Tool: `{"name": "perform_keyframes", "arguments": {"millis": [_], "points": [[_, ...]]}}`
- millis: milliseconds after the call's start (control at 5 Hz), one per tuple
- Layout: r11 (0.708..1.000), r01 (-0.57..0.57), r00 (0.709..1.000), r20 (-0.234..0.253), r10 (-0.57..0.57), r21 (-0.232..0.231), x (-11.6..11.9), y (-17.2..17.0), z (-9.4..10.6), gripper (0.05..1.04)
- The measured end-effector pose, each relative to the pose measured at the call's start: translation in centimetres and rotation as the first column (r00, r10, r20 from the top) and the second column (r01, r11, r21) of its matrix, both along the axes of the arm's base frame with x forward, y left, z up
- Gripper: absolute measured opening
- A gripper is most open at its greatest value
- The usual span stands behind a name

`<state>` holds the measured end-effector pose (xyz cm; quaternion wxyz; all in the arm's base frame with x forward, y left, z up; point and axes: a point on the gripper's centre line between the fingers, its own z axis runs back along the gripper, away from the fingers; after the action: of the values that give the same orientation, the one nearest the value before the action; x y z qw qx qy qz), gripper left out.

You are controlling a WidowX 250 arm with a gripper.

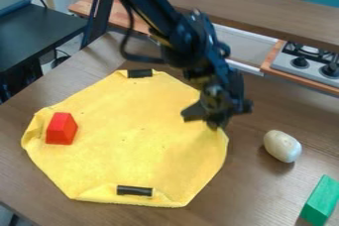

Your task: Fold the yellow cloth with the red object in it.

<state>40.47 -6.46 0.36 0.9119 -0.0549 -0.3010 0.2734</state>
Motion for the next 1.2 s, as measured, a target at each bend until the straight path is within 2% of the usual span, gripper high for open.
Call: {"name": "perform_keyframes", "arguments": {"millis": [200, 400, 600, 1000, 1200], "points": [[0.999, 0.003, 0.999, 0.054, 0.0, -0.051, -0.4, 1.0, 3.3, 0.05], [0.996, -0.006, 0.997, 0.074, 0.013, -0.091, -1.5, 3.0, 5.1, 0.05], [0.993, -0.017, 0.998, 0.051, 0.023, -0.114, -3.3, 5.9, 5.3, 0.05], [0.99, -0.035, 0.999, -0.029, 0.032, -0.138, -7.5, 11.7, 3.8, 0.05], [0.989, -0.04, 0.998, -0.046, 0.034, -0.141, -9.5, 14.5, 3.6, 0.05]]}}
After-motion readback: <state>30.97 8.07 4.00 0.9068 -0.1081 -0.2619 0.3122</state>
